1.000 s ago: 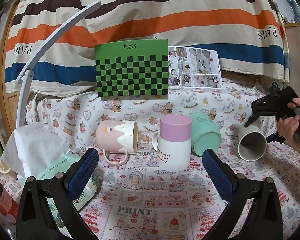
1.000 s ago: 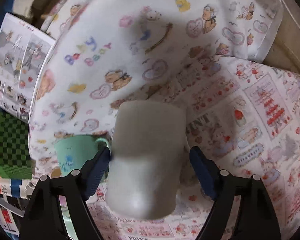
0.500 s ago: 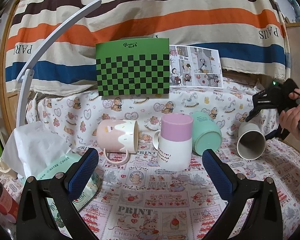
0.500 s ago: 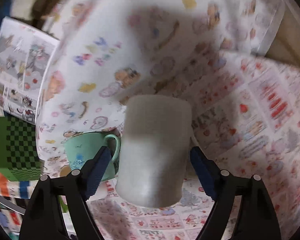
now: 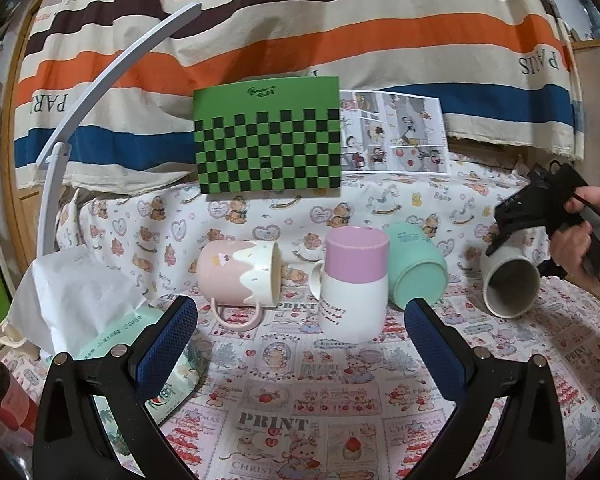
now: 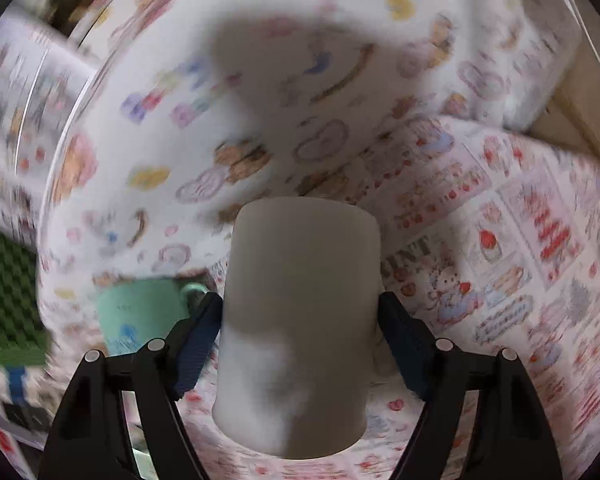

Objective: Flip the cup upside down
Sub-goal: 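Lift the white mug with the right gripper and rotate it upright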

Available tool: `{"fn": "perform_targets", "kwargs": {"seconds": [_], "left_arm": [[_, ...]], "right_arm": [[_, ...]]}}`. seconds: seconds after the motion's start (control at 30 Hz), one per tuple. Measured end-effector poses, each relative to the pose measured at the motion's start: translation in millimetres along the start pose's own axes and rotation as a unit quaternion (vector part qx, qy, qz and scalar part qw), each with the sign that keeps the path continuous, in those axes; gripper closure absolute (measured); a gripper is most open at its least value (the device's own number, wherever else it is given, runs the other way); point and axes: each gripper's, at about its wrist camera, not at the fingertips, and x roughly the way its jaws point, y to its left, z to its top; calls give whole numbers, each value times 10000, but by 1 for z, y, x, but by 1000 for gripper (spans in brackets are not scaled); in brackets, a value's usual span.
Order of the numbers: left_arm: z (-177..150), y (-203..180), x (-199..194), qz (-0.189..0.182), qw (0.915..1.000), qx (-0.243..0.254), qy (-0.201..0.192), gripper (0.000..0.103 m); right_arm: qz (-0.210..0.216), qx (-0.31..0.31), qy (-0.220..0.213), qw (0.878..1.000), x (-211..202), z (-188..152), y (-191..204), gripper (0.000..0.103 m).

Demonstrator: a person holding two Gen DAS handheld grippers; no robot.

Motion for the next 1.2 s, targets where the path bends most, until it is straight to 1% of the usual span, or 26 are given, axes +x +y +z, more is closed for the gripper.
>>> {"fn": "perform_targets", "kwargs": {"seconds": [0.07, 0.17, 0.27, 0.33, 0.4, 0.47, 0.53, 0.57, 0.6, 0.67, 0.8, 0.93, 1.03, 1.07, 1.13, 1.17, 1.2], "left_arm": [[0, 2, 0, -8, 10000, -39, -3, 0], [0, 2, -1, 39, 10000, -44, -10, 0], [0, 1, -1, 41, 10000, -45, -6, 0], [0, 2, -1, 50, 10000, -77, -22, 0], [0, 3, -2, 36, 9999, -111, -39, 0], [0, 4, -2, 35, 9999, -148, -54, 0], [0, 6, -3, 51, 9998, -189, -79, 0], [0, 7, -3, 60, 9997, -208, -84, 0], [0, 8, -3, 72, 9997, -230, -81, 0], [0, 10, -2, 76, 9996, -282, -60, 0], [1, 12, 1, 105, 9995, -305, 22, 0], [1, 12, 2, 110, 9995, -287, 51, 0], [1, 11, 3, 104, 9996, -250, 38, 0], [1, 11, 2, 100, 9997, -242, 15, 0], [0, 11, 0, 94, 9997, -231, -40, 0], [0, 10, -1, 98, 9997, -216, -56, 0], [1, 9, -1, 101, 9997, -194, -56, 0]], "right_arm": [[-30, -109, -134, 9998, -9, -9, 3, 23], [229, -543, -182, 9981, -28, -34, 15, 23], [400, -886, -29, 9953, -43, -62, 28, 23], [606, -1175, 223, 9910, -45, -83, 40, 23], [779, -1380, 484, 9862, -43, -102, 49, 23], [783, -1541, 619, 9830, -37, -119, 56, 23], [708, -1763, 693, 9793, -24, -134, 64, 23], [705, -1887, 724, 9768, -17, -140, 59, 23], [727, -2021, 757, 9737, -10, -148, 64, 23], [731, -2219, 771, 9693, -2, -155, 70, 23], [623, -2497, 512, 9650, 3, -172, 81, 23], [717, -2527, 530, 9634, 14, -176, 86, 22], [741, -2662, 351, 9604, 10, -173, 83, 22], [778, -2758, 272, 9577, 6, -172, 80, 22], [983, -3010, 2, 9485, -7, -173, 75, 21], [1096, -3226, -240, 9399, -17, -175, 72, 18], [1123, -3359, -400, 9343, -24, -176, 68, 15]]}}
